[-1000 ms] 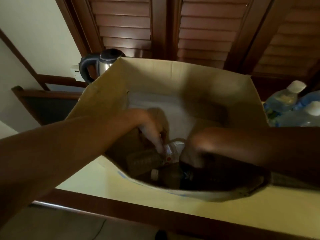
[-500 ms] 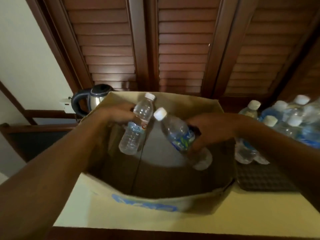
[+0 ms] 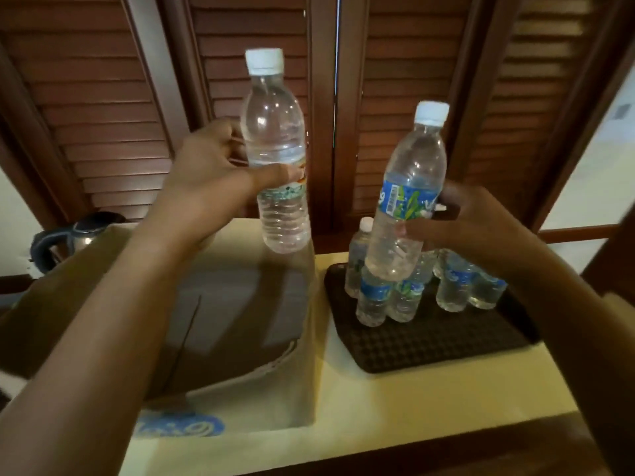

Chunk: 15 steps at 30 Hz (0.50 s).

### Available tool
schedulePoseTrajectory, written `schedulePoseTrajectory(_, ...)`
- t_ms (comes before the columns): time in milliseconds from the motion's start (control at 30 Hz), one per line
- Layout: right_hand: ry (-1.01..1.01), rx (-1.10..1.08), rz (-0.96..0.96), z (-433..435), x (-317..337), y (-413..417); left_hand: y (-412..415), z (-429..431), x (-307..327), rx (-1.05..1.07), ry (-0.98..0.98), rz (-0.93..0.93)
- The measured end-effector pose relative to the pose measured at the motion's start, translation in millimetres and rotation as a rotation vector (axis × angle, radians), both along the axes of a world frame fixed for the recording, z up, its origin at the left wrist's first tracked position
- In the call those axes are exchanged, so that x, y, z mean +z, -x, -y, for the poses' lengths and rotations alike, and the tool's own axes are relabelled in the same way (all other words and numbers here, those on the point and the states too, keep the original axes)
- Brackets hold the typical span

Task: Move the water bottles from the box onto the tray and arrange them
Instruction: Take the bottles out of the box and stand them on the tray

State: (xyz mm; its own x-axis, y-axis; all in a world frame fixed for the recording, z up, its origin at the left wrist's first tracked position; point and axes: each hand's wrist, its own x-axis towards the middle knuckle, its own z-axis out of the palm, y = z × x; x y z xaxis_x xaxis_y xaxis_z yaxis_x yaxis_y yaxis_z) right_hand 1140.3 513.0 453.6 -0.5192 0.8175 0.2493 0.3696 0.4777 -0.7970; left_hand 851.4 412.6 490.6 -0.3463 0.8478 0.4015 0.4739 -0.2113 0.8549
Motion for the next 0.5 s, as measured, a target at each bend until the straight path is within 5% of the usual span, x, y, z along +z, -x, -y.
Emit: schedulePoseTrajectory(500,0.01,-0.171,0.17,-48.8,-196.3,-90.7,-194.1,-53.7,-178.2,0.224,0.234,-0.157)
